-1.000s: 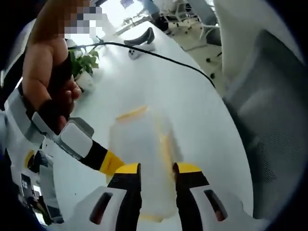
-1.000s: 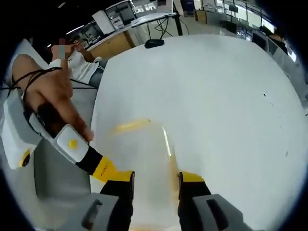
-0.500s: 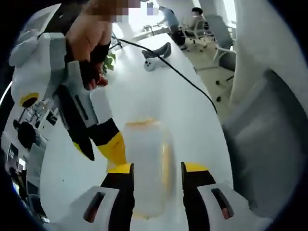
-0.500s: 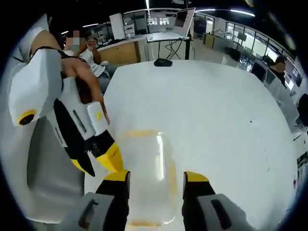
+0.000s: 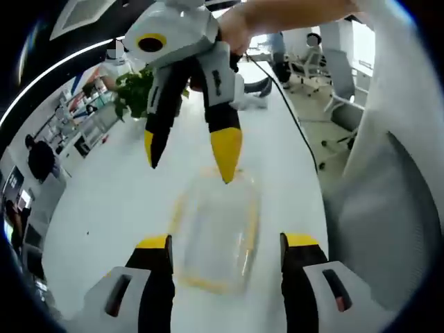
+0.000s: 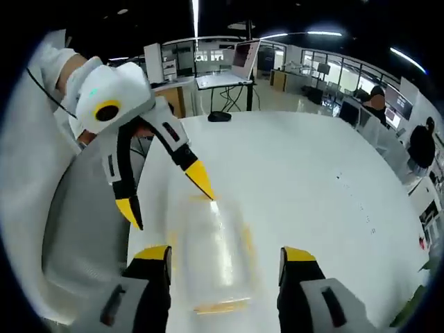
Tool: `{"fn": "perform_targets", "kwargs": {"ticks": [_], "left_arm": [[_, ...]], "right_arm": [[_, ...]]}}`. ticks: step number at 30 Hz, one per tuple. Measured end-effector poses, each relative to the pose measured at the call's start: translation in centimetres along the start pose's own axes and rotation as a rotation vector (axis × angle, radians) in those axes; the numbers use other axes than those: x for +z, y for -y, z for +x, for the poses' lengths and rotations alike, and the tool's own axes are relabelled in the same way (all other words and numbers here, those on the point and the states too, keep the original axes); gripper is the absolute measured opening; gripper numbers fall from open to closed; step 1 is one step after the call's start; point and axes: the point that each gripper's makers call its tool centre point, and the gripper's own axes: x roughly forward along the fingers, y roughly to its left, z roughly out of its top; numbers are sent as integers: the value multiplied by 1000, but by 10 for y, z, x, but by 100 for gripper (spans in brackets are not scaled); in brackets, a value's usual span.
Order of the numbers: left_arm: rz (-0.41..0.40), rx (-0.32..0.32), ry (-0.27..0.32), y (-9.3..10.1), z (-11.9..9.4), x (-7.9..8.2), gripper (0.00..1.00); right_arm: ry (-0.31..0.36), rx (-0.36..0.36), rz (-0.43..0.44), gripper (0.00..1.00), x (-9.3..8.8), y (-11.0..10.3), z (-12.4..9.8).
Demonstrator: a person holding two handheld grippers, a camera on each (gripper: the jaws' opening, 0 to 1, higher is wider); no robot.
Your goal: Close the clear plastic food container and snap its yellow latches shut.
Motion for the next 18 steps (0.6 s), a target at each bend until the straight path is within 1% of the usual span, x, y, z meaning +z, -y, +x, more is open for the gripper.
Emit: {"fn": "perform_targets", "kwargs": {"ticks": [1,2,4,5,7,8,10,11,13,14,15,16,18], "left_arm": [[-11,7,-2,-2,-1,-2,62],[-22,41,-14,-11,-2,-9,62],[-46,76,-9,-20,-4,-14,61],[-85,93,6,-24,-5,-17,60],[-130,107,6,-29,-4,-24,61],[-136,97,13,-28,-2,-25,63],[-154,89,22,-27,0,-28,65],[-170,76,37,-25,3,-28,66],[-185,61,44,-22,6,-30,71],[-180,60,45,-22,8,-30,75],[-172,64,47,-21,9,-31,79],[-165,60,58,-20,10,-29,83],[-157,48,69,-19,13,-30,87]], "right_arm": [[-8,-16,1,64,-7,-1,1],[-11,-36,1,66,-10,0,1],[3,-60,10,70,-16,-3,3],[17,-71,12,71,-17,-4,3],[31,-73,21,73,-22,-10,6],[36,-74,25,74,-25,-13,7],[50,-97,16,75,-28,-13,8],[51,-103,23,75,-31,-12,9],[73,-112,75,79,-35,-12,10],[87,-114,99,81,-37,-12,11],[93,-118,101,83,-38,-12,11],[90,-135,99,82,-42,-10,11],[85,-140,101,81,-48,-9,13]]}}
